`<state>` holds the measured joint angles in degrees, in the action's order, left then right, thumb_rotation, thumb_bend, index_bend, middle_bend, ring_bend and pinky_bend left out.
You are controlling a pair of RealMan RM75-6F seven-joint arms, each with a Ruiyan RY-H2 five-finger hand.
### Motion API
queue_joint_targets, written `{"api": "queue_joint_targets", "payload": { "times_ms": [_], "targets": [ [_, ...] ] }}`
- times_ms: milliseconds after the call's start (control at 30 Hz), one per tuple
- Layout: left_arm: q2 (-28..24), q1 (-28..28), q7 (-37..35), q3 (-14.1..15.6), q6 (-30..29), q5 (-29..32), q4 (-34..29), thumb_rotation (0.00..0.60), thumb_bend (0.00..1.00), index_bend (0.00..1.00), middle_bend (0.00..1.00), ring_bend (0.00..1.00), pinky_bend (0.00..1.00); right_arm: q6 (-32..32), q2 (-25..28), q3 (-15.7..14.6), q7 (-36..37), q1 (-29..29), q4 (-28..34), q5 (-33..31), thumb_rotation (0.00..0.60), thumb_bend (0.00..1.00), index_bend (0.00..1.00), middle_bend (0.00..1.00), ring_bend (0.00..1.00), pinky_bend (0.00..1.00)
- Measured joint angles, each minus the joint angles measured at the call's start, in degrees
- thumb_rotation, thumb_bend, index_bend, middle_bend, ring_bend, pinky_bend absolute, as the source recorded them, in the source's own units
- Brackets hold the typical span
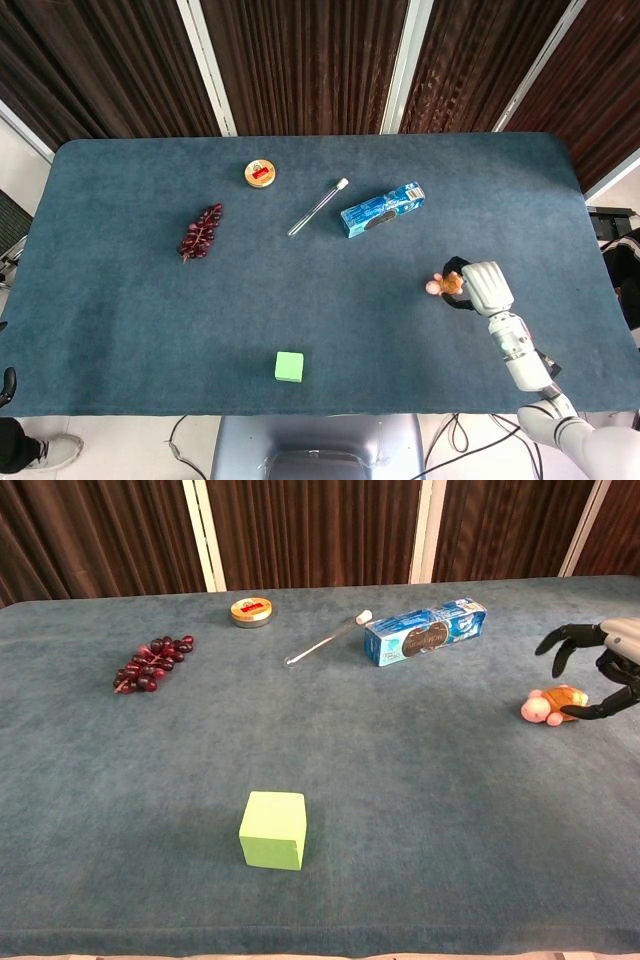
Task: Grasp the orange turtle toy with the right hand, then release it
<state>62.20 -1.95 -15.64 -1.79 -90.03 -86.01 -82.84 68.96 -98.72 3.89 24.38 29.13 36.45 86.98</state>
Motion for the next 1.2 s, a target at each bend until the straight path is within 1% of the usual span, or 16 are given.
{"api": "queue_joint_targets", "payload": {
  "times_ms": [33,67,133,200,233,267,300,333,367,400,500,633,733,833,967,1200],
  "targets": [
    [0.0,0.0,0.0,0.0,0.0,0.0,0.0,0.6,0.52,0.14,0.0,0.05,0.32,0.4,0.3,0.0,-0.1,-0.2,0.3,0.1,0.6,0.21,0.0,0.2,0.59,0.82],
    [0.0,0.0,0.0,0.0,0.0,0.0,0.0,0.6,0.52,0.14,0.0,0.06,0.32,0.7,0.7,-0.1,-0.1,-0.3,0.8,0.1,0.6,0.18,0.0,0.18,0.53,0.8],
    [0.0,0.0,0.0,0.1,0.0,0.0,0.0,0.6,0.52,0.14,0.0,0.07,0.32,1.2,1.8,-0.2,-0.1,-0.7,2.3,0.3,0.6,0.1,0.0,0.13,0.42,0.72],
    [0.0,0.0,0.1,0.0,0.0,0.0,0.0,0.6,0.52,0.14,0.0,0.07,0.32,1.6,3.1,-0.4,-0.2,-1.1,4.2,0.4,0.6,0.07,0.0,0.08,0.3,0.63],
    [0.0,0.0,0.1,0.0,0.0,-0.1,0.0,0.6,0.53,0.14,0.0,0.07,0.32,1.7,3.7,-0.5,-0.2,-1.3,5.3,0.5,0.6,0.06,0.0,0.05,0.23,0.56],
    [0.0,0.0,0.1,0.1,0.0,-0.1,0.0,0.6,0.53,0.14,0.0,0.07,0.32,1.9,4.4,-0.5,-0.3,-1.5,6.4,0.5,0.6,0.06,0.0,0.02,0.15,0.46],
    [0.0,0.0,0.1,0.1,-0.1,-0.1,0.0,0.6,0.53,0.14,0.0,0.07,0.32,2.4,5.3,-0.7,-0.5,-1.8,8.1,0.7,0.6,0.06,0.0,0.01,0.11,0.4],
    [0.0,-0.1,0.1,0.0,-0.2,-0.1,0.0,0.6,0.53,0.14,0.0,0.07,0.32,3.0,6.1,-0.8,-0.6,-2.1,9.5,0.9,0.6,0.06,0.0,0.0,0.05,0.3],
    [0.1,-0.1,0.1,0.0,-0.2,0.0,0.0,0.6,0.53,0.14,0.0,0.07,0.32,3.8,7.0,-0.9,-0.7,-2.4,11.0,1.2,0.6,0.06,0.0,0.0,0.02,0.22],
    [0.1,-0.1,0.1,0.0,-0.2,-0.1,0.0,0.6,0.53,0.14,0.01,0.07,0.32,5.3,8.1,-1.0,-0.9,-2.9,13.0,1.6,0.6,0.06,0.0,0.0,0.0,0.15],
    [0.0,-0.1,0.1,0.0,-0.3,-0.1,0.0,0.6,0.53,0.14,0.0,0.07,0.32,10.8,10.9,-1.3,-2.7,-4.8,17.7,2.9,0.6,0.06,0.0,0.0,0.0,0.08],
    [0.2,-0.2,-0.3,0.2,-0.6,-0.4,0.4,0.6,0.53,0.14,0.0,0.07,0.32,19.7,14.8,-1.3,-8.5,-8.8,23.8,4.0,0.6,0.06,0.0,0.0,0.0,0.06],
    [0.3,-0.2,-0.5,0.2,-0.7,-0.7,0.6,0.6,0.52,0.14,0.0,0.07,0.32,24.7,17.8,-1.2,-12.6,-13.2,27.8,3.7,0.6,0.06,0.0,0.0,0.0,0.05],
    [0.1,0.0,-0.5,0.2,-0.3,-0.6,0.5,0.6,0.52,0.14,0.0,0.07,0.32,25.9,19.9,-1.3,-14.7,-17.0,30.2,1.5,0.6,0.06,0.0,0.0,0.0,0.05],
    [0.0,0.2,-0.7,0.1,0.2,-0.3,0.5,0.6,0.52,0.14,0.0,0.07,0.32,25.0,21.5,-1.2,-15.1,-20.2,32.0,-2.1,0.6,0.06,0.0,0.0,0.0,0.04],
    [0.1,0.4,-0.5,0.1,0.0,-0.7,0.5,0.6,0.52,0.14,0.0,0.07,0.32,24.3,20.7,0.1,-14.3,-22.6,32.0,-4.8,0.6,0.06,0.0,0.0,0.0,0.02]
  ]
}}
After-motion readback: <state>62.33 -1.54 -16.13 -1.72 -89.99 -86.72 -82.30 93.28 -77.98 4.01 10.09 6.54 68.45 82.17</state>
